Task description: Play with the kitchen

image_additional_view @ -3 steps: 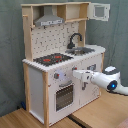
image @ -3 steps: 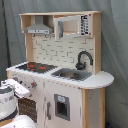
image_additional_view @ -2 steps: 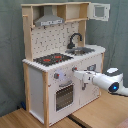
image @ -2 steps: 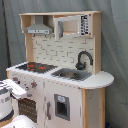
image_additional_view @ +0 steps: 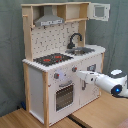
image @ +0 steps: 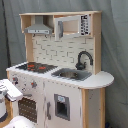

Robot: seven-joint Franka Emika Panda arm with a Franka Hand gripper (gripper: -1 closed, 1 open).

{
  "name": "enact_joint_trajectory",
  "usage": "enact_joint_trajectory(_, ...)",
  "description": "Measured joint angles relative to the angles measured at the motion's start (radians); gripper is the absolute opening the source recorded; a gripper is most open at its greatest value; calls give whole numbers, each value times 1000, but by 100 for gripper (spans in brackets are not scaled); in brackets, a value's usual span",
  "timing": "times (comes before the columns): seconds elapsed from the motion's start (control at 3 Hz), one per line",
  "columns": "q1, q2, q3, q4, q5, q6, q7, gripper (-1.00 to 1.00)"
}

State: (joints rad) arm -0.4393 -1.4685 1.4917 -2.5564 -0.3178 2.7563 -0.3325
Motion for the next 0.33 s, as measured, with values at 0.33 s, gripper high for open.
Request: enact_joint_trajectory(0.33,66,8,7,-18,11,-75,27,100)
